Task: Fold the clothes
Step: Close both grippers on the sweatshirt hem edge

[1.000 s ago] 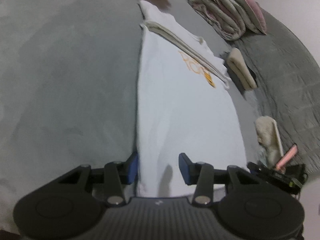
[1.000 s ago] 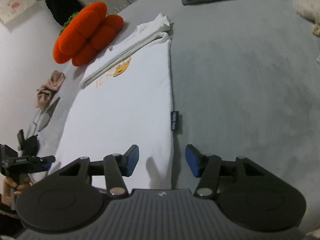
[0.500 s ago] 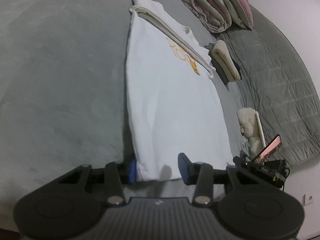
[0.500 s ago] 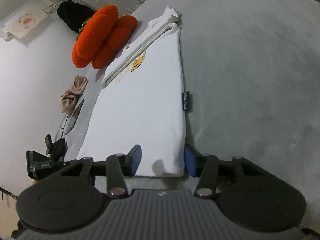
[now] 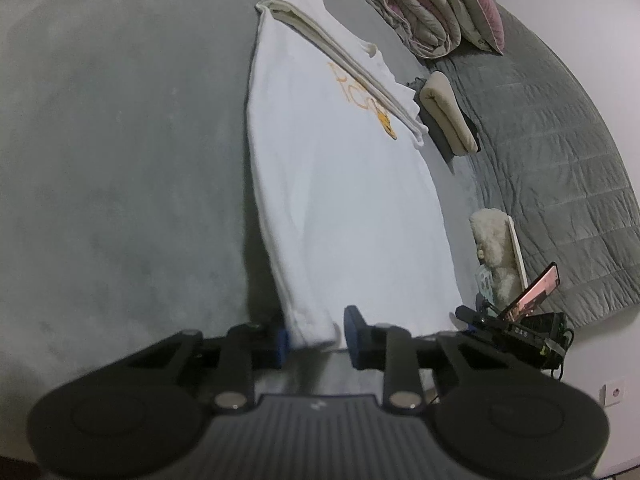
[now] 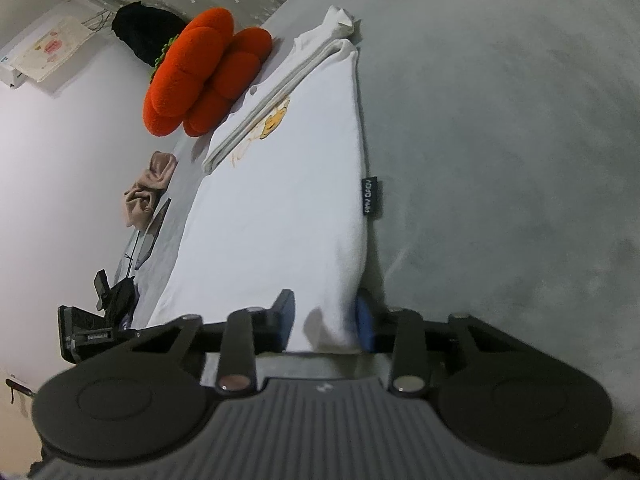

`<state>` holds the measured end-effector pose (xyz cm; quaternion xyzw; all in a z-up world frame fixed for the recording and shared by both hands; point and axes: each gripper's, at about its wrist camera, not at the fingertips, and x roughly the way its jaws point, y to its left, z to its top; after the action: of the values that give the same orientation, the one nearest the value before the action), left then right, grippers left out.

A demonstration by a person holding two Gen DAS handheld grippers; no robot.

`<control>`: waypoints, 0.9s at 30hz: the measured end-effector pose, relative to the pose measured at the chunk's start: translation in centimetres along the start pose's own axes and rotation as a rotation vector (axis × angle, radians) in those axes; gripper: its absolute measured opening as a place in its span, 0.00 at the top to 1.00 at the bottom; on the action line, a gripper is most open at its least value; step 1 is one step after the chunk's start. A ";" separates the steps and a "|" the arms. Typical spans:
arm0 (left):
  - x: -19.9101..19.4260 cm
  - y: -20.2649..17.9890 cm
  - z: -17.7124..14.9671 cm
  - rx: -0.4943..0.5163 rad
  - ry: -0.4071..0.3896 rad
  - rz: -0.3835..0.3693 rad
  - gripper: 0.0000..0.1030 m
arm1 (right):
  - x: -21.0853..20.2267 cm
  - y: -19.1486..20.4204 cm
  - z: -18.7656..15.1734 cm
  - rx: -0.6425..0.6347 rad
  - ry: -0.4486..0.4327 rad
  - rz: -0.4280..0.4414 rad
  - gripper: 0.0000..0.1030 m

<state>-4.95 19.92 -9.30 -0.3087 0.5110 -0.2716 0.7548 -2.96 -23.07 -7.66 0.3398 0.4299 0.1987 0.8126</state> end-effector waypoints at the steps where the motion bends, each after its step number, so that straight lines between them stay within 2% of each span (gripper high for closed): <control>1: 0.0 0.0 0.0 0.003 0.002 -0.001 0.73 | 0.0 0.0 0.0 0.000 0.001 0.001 0.67; 11: 0.2 -0.4 -0.2 0.020 0.011 0.000 0.75 | 0.1 0.3 -0.2 -0.015 0.014 0.010 0.67; 20: 0.2 -0.5 -0.4 0.018 0.017 0.004 0.84 | 0.2 0.3 -0.3 -0.004 0.026 0.019 0.75; 22: 0.2 -0.6 -0.4 0.017 0.018 0.001 0.89 | 0.2 0.2 -0.3 0.004 0.028 0.023 0.77; 27: -0.1 -1.0 -0.4 0.023 -0.002 -0.021 0.94 | 0.1 0.1 -0.2 0.019 0.032 0.049 0.81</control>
<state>-5.45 19.25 -8.68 -0.3057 0.5038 -0.2851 0.7560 -3.04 -22.84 -7.68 0.3546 0.4362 0.2201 0.7972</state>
